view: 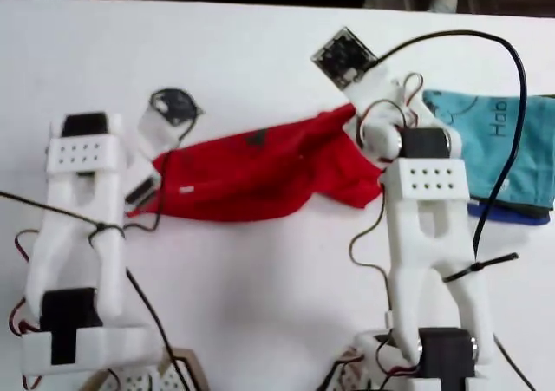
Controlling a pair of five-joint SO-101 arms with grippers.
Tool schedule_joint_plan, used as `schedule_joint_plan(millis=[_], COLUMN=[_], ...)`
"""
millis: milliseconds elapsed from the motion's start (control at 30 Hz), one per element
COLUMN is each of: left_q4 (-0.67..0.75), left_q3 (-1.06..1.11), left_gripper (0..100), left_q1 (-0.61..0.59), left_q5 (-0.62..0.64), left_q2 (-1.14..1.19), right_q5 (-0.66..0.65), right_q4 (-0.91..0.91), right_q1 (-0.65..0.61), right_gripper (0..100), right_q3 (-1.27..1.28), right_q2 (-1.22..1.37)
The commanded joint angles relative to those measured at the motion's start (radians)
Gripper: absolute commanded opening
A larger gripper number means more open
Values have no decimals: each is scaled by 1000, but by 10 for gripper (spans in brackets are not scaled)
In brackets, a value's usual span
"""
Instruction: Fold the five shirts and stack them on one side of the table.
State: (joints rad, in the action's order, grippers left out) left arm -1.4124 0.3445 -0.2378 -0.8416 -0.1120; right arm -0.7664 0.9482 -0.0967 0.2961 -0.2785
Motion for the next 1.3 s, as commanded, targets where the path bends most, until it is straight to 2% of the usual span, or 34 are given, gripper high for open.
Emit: schedule_joint_plan(millis=[0, 200, 433, 633, 800, 1000, 1133, 1267], left_q4=[92, 173, 54, 38, 107, 199, 282, 292], left_q3=[68, 97, 99, 108, 133, 269, 318, 292], left_gripper=[210, 203, 203, 203, 203, 203, 203, 203], left_q1=[-14, -66, -60, -60, -34, 38, 37, 20], left_q5=[-15, -18, -57, -60, -57, -52, -51, -51], left_q2=[3, 123, 135, 103, 104, 104, 104, 104], right_q5=[-2, -2, -2, -2, -2, -2, -2, -2], right_q4=[-12, -12, -15, -18, -18, -18, -18, -13], right_q1=[8, 8, 8, 7, 7, 8, 8, 7], right_gripper=[21, 21, 21, 21, 21, 21, 21, 21], right_q3=[-49, -49, -49, -49, -49, -49, -49, -49], right_q2=[-10, -10, -7, -2, -2, -2, -5, -8])
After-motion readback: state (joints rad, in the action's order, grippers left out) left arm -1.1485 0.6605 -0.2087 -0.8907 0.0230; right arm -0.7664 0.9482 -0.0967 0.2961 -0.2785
